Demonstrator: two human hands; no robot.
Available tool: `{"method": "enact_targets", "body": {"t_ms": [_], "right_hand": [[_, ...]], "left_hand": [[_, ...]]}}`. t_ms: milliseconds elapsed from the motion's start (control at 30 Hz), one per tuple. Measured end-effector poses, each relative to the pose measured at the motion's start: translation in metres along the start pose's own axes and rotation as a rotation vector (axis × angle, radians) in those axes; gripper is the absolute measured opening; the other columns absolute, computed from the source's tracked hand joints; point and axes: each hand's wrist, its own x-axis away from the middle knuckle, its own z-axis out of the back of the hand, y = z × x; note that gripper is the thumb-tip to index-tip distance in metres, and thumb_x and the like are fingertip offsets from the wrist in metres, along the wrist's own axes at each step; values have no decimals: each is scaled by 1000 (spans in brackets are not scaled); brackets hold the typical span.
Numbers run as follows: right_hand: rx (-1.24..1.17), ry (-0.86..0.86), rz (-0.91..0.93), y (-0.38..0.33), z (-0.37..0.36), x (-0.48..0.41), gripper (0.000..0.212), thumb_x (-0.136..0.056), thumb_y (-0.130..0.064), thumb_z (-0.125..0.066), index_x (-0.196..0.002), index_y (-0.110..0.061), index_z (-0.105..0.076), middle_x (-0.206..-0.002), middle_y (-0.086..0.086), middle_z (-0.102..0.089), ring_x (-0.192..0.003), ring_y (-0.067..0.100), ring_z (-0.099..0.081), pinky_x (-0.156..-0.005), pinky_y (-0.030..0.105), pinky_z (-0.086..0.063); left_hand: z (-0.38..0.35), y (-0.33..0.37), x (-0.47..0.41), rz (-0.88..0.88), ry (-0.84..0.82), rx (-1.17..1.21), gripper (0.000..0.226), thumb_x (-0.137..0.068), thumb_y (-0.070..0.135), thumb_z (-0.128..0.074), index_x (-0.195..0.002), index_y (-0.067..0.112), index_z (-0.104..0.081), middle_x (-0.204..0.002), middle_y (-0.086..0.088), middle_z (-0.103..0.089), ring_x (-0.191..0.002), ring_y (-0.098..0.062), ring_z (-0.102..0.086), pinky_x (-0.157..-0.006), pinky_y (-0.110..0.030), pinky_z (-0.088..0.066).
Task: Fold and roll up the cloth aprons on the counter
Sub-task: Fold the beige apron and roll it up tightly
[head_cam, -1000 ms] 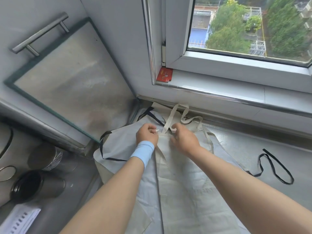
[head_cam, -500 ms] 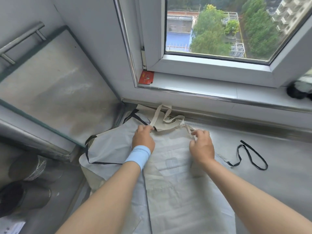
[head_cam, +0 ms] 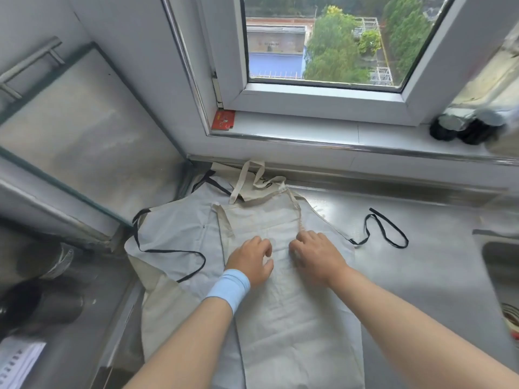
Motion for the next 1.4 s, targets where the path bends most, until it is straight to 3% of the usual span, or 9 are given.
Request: {"method": "enact_targets", "body": {"t_ms": [167,433,667,800,933,1000,1100,1233,1400], "right_hand": [[-38,118,15,-26,7,44,41,-60,0,-62,-97,-17,-62,-101,5,-59,-87,29,-58,-69,37,-47],[-101,-315,155,-68,7,143,12,-83,-34,-53,-87,-23,-56,-94,0,-59,-79,29,-61,-61,31,-31],[-67,-173,224,-69,-3,184,27,-78,-48,-55,-90,-24,-57,-93,0,-51,-81,25,-55,-62,33,-42],[51,-243,323,-72,-4,199,44,-72,-60,-50,-101,-29,-55,-117,-2,-46,-94,20,-48,-75,36,-46],[73,-196,350,-69,-12,205,29,-89,-48,-54,-97,-24,-67,-122,-2,-55,-100,24,-56,-72,38,-49],[62,-168,359,-67,-14,207,27,-95,-40,-53,-95,-19,-71,-121,-1,-59,-98,26,-59,-67,37,-49],[42,-163,299,-71,-11,207,31,-101,-35,-45,-101,-16,-69,-125,-3,-59,-100,24,-59,-69,38,-50],[5,-187,212,-76,-2,207,30,-93,-42,-48,-106,-19,-62,-121,-5,-57,-100,23,-59,-74,36,-48],[37,-248,269,-73,-3,211,29,-92,-44,-55,-106,-23,-69,-133,-7,-50,-108,21,-55,-79,33,-49]], "left_hand": [[-6,18,56,129,-66,58,11,-87,27,-50,-97,25,-49,-93,4,-62,-87,-25,-59,-69,-29,-41],[-39,58,138,131,-246,38,11,-86,29,-51,-96,27,-54,-99,3,-65,-94,-25,-60,-76,-29,-45],[-62,65,182,48,-183,-118,28,-80,45,-61,-104,31,-57,-116,2,-46,-115,-20,-40,-94,-33,-38],[-65,71,190,74,-117,-184,31,-83,38,-64,-111,32,-54,-119,3,-45,-115,-22,-40,-98,-32,-34],[-68,77,198,40,-38,-143,20,-86,21,-56,-105,28,-56,-113,3,-49,-112,-22,-46,-93,-28,-35],[-67,82,202,23,-100,-84,19,-85,37,-57,-101,27,-59,-112,3,-51,-112,-21,-48,-93,-31,-38],[-65,85,205,-18,-250,-196,45,-76,57,-62,-111,30,-55,-117,4,-46,-113,-19,-41,-95,-36,-38],[-63,84,205,-49,-287,-259,47,-73,44,-70,-115,31,-53,-121,4,-43,-115,-21,-39,-92,-35,-42],[-57,81,207,-79,-298,-255,42,-86,42,-56,-126,28,-59,-130,3,-44,-122,-23,-38,-100,-38,-41]]}}
